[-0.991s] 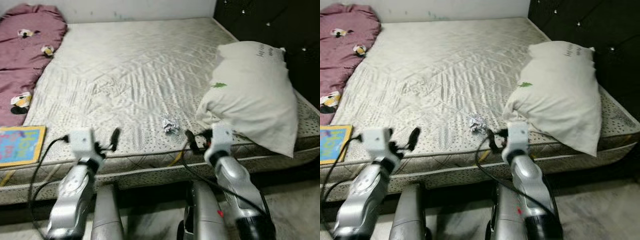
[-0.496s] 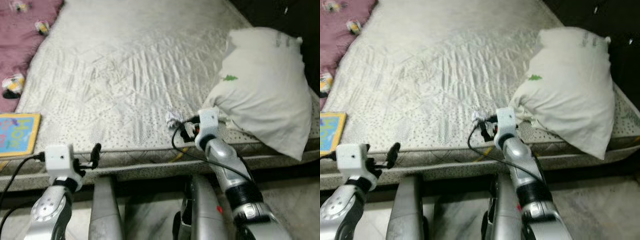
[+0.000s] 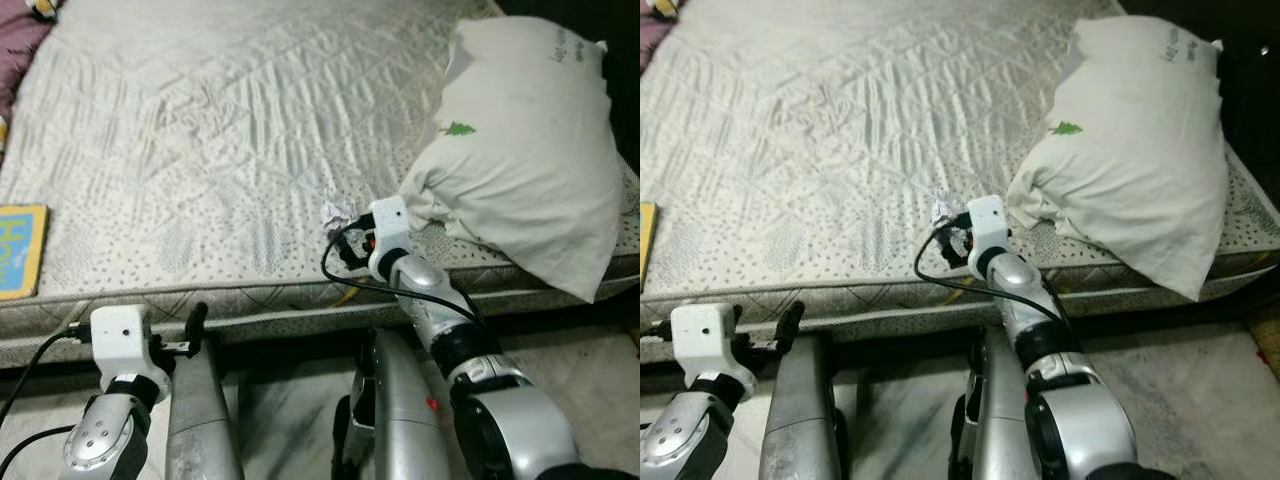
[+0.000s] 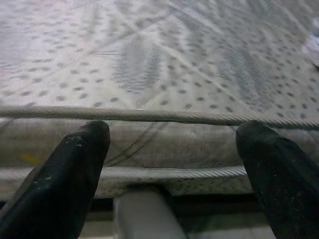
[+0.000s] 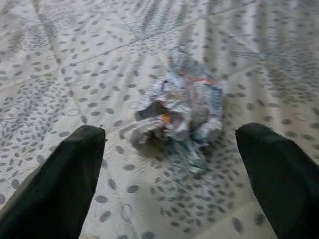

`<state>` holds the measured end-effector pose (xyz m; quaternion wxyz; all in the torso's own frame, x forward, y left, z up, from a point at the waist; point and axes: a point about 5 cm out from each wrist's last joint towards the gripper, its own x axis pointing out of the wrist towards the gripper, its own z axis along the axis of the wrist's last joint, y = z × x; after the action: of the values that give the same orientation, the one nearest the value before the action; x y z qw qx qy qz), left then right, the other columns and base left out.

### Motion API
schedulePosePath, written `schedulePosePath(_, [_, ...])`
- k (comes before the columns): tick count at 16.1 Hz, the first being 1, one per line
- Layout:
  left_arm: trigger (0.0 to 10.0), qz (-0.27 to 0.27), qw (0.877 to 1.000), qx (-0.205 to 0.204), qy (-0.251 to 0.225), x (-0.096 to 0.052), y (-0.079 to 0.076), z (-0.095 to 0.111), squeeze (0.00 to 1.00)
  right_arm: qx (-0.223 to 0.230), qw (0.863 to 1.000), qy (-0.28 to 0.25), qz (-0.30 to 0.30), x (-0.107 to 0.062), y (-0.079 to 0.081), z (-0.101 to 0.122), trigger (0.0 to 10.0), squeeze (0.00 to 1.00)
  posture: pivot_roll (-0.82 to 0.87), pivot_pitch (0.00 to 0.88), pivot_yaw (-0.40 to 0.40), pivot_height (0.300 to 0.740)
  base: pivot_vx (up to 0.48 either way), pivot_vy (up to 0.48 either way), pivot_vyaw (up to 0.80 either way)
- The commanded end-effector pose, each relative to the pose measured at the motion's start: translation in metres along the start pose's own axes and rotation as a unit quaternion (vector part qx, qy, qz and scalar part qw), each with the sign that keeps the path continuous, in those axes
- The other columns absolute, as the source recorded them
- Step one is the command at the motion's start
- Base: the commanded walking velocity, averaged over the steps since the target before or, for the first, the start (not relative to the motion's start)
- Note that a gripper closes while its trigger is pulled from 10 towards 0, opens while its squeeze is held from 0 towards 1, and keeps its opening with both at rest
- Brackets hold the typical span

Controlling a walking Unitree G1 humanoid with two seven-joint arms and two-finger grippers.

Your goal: Clean up the room

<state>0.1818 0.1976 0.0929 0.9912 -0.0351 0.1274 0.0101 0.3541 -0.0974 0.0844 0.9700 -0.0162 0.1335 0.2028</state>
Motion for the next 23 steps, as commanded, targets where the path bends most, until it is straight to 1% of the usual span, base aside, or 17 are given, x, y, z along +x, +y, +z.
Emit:
schedulePosePath(1, [10.0, 0.011, 1.000, 0.000, 0.009, -0.006, 0.004, -0.001, 0.00, -0.006, 1.000, -0.014, 0.003, 0.005, 0.004, 0.009, 10.0, 0.00, 0.16, 0.222, -0.112, 0.539, 0.000, 0.000, 0.80])
schedulePosePath(2, [10.0, 0.013, 1.000, 0.000, 0.010, -0.007, 0.003, -0.001, 0.00, -0.004, 1.000, -0.017, -0.004, 0.006, 0.004, 0.010, 10.0, 0.00, 0.16, 0.223, -0.113, 0.539, 0.000, 0.000, 0.80])
schedulePosePath(3, [10.0, 0.013, 1.000, 0.000, 0.012, -0.008, 0.003, -0.001, 0.00, 0.007, 0.999, -0.032, -0.019, 0.007, 0.003, 0.015, 10.0, 0.00, 0.16, 0.223, -0.113, 0.539, 0.000, 0.000, 0.00])
schedulePosePath(5, [10.0, 0.013, 1.000, 0.000, 0.012, -0.008, 0.003, -0.001, 0.00, 0.016, 0.998, -0.048, -0.038, 0.009, 0.002, 0.020, 10.0, 0.00, 0.17, 0.220, -0.111, 0.539, 0.000, 0.000, 0.00])
schedulePosePath(6, [10.0, 0.013, 1.000, 0.001, 0.014, -0.009, 0.003, -0.001, 0.00, 0.013, 0.997, -0.057, -0.047, 0.010, 0.004, 0.023, 10.0, 0.00, 0.17, 0.220, -0.108, 0.539, 0.000, 0.000, 0.00])
schedulePosePath(8, [10.0, 0.012, 1.000, 0.002, 0.016, -0.009, 0.003, -0.001, 0.00, 0.013, 0.997, -0.061, -0.051, 0.013, 0.008, 0.026, 10.0, 0.00, 0.17, 0.219, -0.105, 0.539, 0.000, 0.000, 0.00])
schedulePosePath(9, [10.0, 0.011, 1.000, 0.002, 0.016, -0.009, 0.003, -0.001, 0.00, 0.017, 0.996, -0.072, -0.054, 0.013, 0.010, 0.029, 10.0, 0.00, 0.17, 0.216, -0.104, 0.529, 0.000, 0.000, 0.00])
schedulePosePath(11, [10.0, 0.009, 1.000, 0.003, 0.016, -0.008, 0.002, -0.001, 0.00, 0.019, 0.995, -0.075, -0.058, 0.015, 0.012, 0.032, 10.0, 0.00, 0.18, 0.211, -0.099, 0.524, 0.000, 0.000, 0.00])
schedulePosePath(14, [10.0, 0.007, 1.000, 0.005, 0.015, -0.006, 0.002, 0.000, 0.00, 0.018, 0.996, -0.070, -0.060, 0.016, 0.014, 0.030, 10.0, 0.00, 0.18, 0.207, -0.097, 0.524, 0.000, 0.000, 0.00])
schedulePosePath(17, [10.0, 0.006, 1.000, 0.007, 0.013, -0.004, 0.003, 0.001, 0.00, 0.004, 0.996, -0.060, -0.072, 0.017, 0.017, 0.026, 10.0, 0.00, 0.19, 0.201, -0.094, 0.524, 0.000, 0.000, 0.00])
schedulePosePath(20, [10.0, 0.005, 1.000, 0.008, 0.014, -0.006, 0.001, 0.001, 0.00, -0.015, 0.996, -0.028, -0.086, 0.018, 0.024, 0.015, 10.0, 0.00, 0.20, 0.212, -0.096, 0.524, 0.000, 0.000, 0.00])
schedulePosePath(23, [10.0, 0.006, 1.000, 0.008, 0.016, -0.009, 0.002, 0.001, 0.00, -0.019, 0.996, -0.013, -0.091, 0.018, 0.026, 0.010, 10.0, 0.00, 0.20, 0.224, -0.095, 0.524, 0.000, 0.000, 0.00])
